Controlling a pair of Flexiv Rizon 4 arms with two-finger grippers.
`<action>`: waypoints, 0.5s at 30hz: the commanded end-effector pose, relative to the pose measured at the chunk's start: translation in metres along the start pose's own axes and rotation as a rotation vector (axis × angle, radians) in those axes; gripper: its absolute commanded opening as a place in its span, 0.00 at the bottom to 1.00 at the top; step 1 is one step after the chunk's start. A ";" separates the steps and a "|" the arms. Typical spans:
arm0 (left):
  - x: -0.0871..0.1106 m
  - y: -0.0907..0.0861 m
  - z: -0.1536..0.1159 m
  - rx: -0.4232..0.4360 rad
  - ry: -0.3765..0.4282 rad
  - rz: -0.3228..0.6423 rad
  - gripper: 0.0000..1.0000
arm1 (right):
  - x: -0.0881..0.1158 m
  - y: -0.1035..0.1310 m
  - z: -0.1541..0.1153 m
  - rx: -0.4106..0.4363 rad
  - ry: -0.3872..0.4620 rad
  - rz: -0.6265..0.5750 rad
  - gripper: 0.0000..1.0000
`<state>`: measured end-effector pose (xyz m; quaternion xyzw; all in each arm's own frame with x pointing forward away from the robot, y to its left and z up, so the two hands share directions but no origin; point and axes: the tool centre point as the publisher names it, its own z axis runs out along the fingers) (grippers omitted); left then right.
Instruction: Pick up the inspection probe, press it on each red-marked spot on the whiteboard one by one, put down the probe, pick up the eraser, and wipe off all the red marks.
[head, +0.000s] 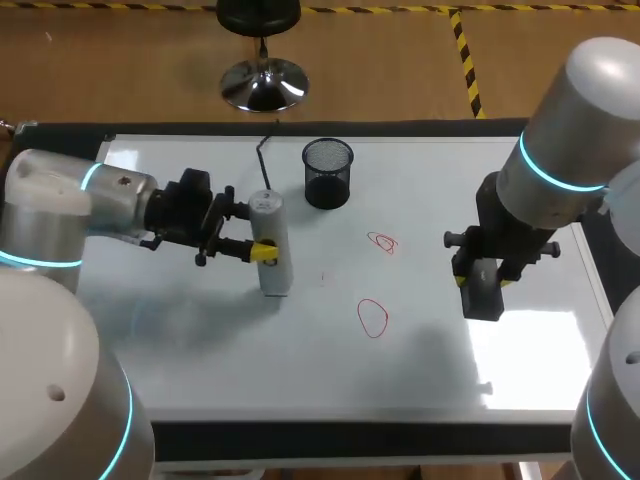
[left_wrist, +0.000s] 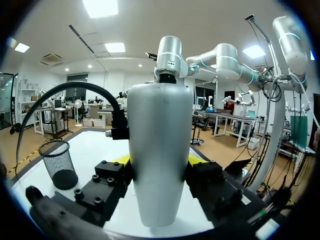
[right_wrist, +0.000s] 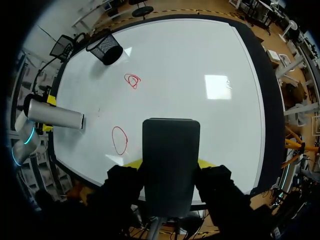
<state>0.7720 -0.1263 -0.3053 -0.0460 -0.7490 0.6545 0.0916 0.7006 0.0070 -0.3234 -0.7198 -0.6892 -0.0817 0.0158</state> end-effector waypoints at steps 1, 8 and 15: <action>0.014 -0.011 0.017 -0.029 -0.022 0.002 0.00 | -0.001 0.000 0.000 0.000 0.002 -0.001 0.00; 0.024 -0.020 0.034 -0.038 -0.030 0.005 0.00 | -0.001 0.000 0.000 0.000 0.002 -0.001 0.00; 0.019 -0.021 0.055 -0.032 -0.009 0.009 0.00 | -0.001 0.000 0.000 0.000 0.002 -0.001 0.00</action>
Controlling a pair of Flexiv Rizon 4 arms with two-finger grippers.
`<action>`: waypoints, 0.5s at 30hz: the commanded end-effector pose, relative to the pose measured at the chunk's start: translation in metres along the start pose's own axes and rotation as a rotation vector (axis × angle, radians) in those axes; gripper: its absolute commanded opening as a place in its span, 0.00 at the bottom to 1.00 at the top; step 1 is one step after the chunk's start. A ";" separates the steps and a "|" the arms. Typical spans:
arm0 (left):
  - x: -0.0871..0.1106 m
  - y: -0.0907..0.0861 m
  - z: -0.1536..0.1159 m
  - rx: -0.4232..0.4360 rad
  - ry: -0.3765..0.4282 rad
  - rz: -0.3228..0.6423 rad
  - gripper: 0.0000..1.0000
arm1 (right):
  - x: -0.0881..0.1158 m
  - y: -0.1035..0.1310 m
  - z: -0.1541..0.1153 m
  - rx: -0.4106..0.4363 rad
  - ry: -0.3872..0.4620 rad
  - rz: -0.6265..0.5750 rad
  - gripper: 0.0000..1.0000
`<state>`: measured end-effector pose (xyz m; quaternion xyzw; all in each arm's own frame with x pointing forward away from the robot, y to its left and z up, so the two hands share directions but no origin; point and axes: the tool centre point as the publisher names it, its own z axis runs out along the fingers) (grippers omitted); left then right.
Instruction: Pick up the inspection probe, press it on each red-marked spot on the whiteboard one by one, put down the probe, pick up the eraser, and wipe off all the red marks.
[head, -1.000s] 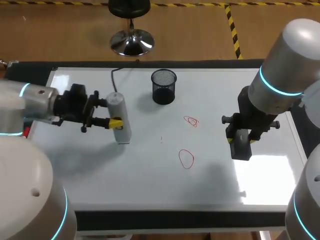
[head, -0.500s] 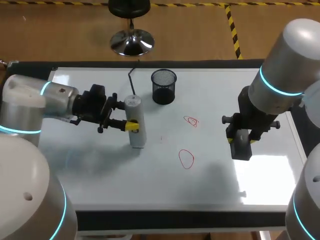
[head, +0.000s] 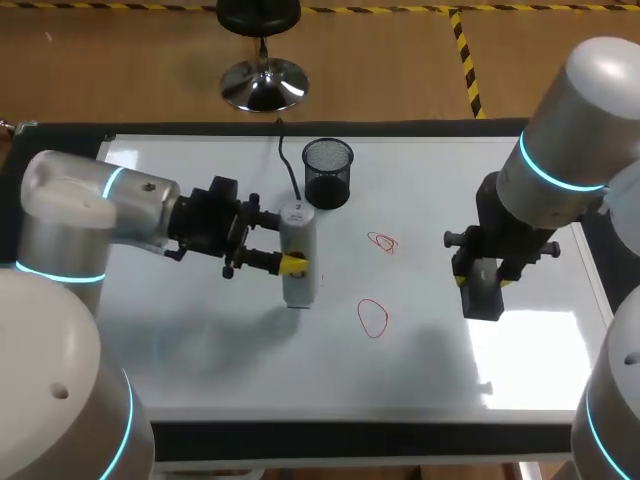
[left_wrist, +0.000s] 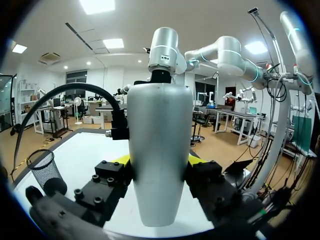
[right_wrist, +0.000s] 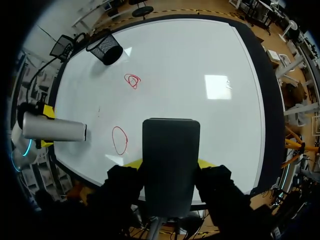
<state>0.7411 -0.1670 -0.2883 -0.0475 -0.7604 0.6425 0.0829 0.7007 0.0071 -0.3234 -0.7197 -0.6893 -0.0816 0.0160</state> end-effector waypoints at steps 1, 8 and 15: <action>-0.006 0.000 0.014 0.003 0.006 -0.001 0.00 | -0.001 0.000 0.000 0.000 0.002 -0.001 0.00; -0.007 0.002 0.034 0.023 0.026 0.004 0.00 | -0.001 0.000 0.000 0.000 0.002 -0.001 0.00; -0.004 0.001 0.052 0.015 0.040 0.013 0.00 | -0.001 0.000 0.000 0.000 0.002 -0.001 0.00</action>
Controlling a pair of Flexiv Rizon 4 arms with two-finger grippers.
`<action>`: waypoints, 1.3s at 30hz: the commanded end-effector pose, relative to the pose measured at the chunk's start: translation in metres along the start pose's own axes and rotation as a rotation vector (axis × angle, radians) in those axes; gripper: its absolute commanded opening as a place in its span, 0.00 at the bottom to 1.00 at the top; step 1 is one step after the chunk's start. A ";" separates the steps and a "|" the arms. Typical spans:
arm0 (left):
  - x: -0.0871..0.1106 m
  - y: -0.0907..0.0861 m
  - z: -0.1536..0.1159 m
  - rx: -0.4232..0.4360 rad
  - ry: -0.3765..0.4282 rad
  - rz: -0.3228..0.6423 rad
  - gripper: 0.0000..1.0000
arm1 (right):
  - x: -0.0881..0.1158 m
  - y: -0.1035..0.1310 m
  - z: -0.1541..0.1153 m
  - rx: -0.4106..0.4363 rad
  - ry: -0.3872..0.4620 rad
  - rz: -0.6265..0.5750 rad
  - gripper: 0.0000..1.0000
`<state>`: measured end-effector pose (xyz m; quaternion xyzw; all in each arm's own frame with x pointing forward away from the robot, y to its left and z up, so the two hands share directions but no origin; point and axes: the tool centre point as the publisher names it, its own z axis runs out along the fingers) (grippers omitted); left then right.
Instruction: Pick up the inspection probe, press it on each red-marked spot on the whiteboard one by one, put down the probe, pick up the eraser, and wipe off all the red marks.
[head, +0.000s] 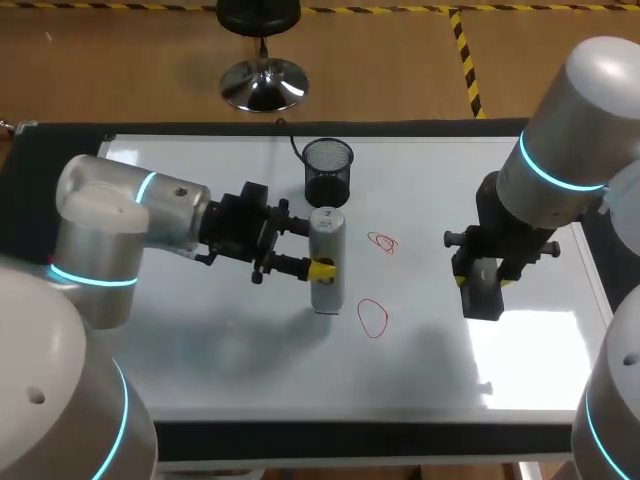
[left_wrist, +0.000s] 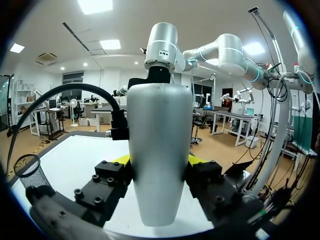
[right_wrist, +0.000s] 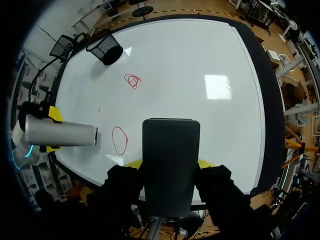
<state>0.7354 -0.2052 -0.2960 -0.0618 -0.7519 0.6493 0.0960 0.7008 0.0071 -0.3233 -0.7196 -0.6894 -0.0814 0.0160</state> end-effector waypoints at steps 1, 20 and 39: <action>-0.002 -0.001 0.015 -0.008 0.000 0.008 0.00 | -0.001 0.000 0.000 -0.001 0.002 -0.001 0.00; 0.000 -0.002 0.055 -0.002 -0.020 0.056 0.00 | -0.001 0.000 0.000 -0.001 0.002 -0.001 0.00; 0.003 0.007 0.063 0.028 -0.022 0.066 0.00 | -0.001 0.000 0.000 -0.001 0.002 -0.001 0.00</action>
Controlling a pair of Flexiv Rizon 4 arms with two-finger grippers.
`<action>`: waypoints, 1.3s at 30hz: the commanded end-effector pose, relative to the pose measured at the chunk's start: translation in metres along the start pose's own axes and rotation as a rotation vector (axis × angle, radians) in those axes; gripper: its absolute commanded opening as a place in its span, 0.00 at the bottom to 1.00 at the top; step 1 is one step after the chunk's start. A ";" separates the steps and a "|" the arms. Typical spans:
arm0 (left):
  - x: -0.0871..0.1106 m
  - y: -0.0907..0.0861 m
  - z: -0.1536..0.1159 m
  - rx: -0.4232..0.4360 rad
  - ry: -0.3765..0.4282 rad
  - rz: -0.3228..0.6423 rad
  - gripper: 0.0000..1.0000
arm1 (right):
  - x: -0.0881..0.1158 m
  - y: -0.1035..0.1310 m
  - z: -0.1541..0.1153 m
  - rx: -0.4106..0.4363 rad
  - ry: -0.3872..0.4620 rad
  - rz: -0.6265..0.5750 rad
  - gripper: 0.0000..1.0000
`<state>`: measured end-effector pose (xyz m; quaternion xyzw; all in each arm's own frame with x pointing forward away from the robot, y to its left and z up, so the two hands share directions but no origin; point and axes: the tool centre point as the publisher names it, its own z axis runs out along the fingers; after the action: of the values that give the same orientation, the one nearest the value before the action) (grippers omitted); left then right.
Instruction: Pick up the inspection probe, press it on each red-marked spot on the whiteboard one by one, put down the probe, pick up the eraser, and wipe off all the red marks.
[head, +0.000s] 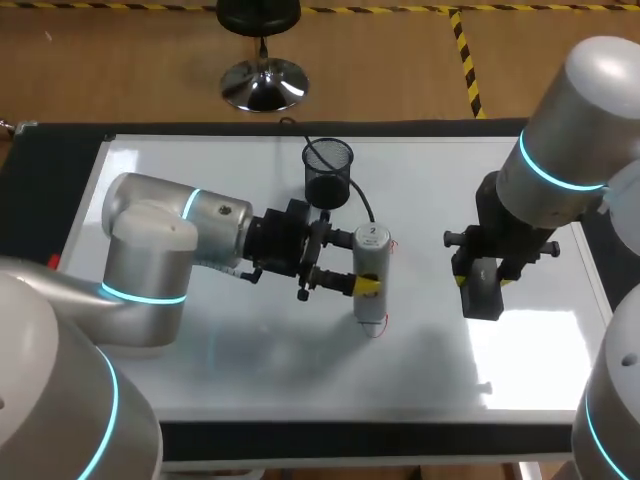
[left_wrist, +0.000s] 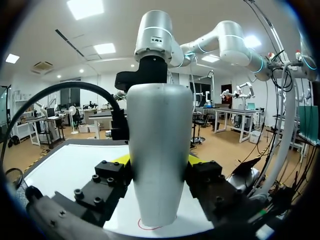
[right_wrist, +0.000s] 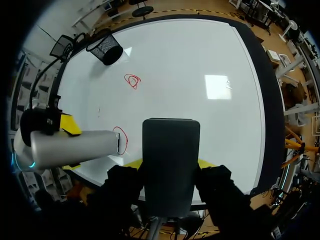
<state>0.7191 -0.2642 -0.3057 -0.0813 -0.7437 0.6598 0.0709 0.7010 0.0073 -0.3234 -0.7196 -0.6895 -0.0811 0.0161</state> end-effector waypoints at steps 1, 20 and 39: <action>0.001 0.007 0.001 0.011 -0.012 -0.002 0.00 | -0.001 0.000 0.000 -0.001 0.003 -0.001 0.00; -0.003 0.031 0.003 0.006 -0.013 -0.055 0.00 | -0.001 0.000 0.000 -0.001 0.003 -0.001 0.00; -0.003 0.050 0.015 -0.049 -0.022 -0.079 0.00 | -0.001 0.000 0.000 -0.001 0.003 -0.001 0.00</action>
<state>0.7224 -0.2760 -0.3264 -0.0494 -0.7633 0.6378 0.0901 0.7010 0.0073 -0.3235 -0.7196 -0.6895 -0.0811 0.0161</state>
